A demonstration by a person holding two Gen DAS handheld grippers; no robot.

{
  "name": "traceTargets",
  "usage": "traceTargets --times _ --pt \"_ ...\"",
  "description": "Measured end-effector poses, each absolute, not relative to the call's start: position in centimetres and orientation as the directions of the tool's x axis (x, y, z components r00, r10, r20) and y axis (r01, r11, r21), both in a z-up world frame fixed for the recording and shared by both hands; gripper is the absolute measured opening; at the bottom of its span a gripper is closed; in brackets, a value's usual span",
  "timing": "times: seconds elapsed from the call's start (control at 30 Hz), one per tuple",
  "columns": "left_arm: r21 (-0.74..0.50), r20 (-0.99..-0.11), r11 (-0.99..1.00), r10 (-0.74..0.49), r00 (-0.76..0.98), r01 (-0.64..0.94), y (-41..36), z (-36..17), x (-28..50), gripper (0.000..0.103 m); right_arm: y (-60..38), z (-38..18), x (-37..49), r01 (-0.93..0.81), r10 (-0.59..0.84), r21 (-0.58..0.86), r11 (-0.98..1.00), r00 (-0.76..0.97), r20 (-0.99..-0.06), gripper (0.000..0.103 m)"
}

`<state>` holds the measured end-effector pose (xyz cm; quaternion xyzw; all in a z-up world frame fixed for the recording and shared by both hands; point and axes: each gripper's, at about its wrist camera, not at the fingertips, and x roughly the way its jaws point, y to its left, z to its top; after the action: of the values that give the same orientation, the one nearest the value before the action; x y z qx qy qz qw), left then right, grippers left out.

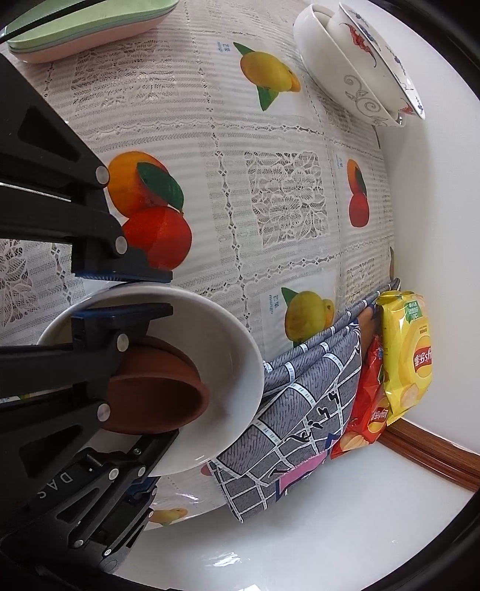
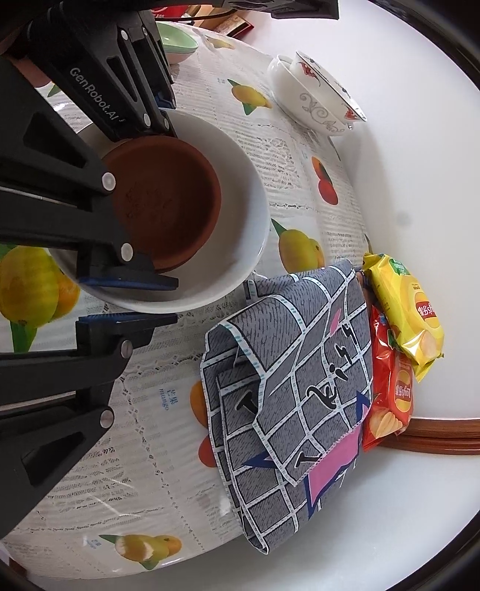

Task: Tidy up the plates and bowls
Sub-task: 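Lift the white bowl with both grippers and carry it toward the green plate stack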

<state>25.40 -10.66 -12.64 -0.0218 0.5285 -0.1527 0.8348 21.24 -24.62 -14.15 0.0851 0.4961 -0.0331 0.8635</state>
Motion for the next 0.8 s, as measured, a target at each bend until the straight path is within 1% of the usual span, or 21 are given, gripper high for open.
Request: traceTargets --times 0.1,0.27,0.8 --pt "-0.21 -0.875 0.951 -0.286 0.39 0.227 -10.3 -12.5 25.3 0.01 -24.7 -14.1 21.0 0.153 0.046 0.141 0.978 0.501 -0.864 0.01" --pt "-0.201 -0.876 0.957 -0.271 0.399 0.209 -9.6 -12.2 24.8 0.009 -23.8 -13.6 20.5 0.138 0.043 0.13 0.982 0.504 -0.862 0.009" --pt "-0.222 -0.852 0.958 -0.28 0.442 0.18 -6.1 -9.5 22.6 0.008 -20.9 -10.3 18.5 0.112 0.063 0.147 0.983 0.544 -0.837 0.008"
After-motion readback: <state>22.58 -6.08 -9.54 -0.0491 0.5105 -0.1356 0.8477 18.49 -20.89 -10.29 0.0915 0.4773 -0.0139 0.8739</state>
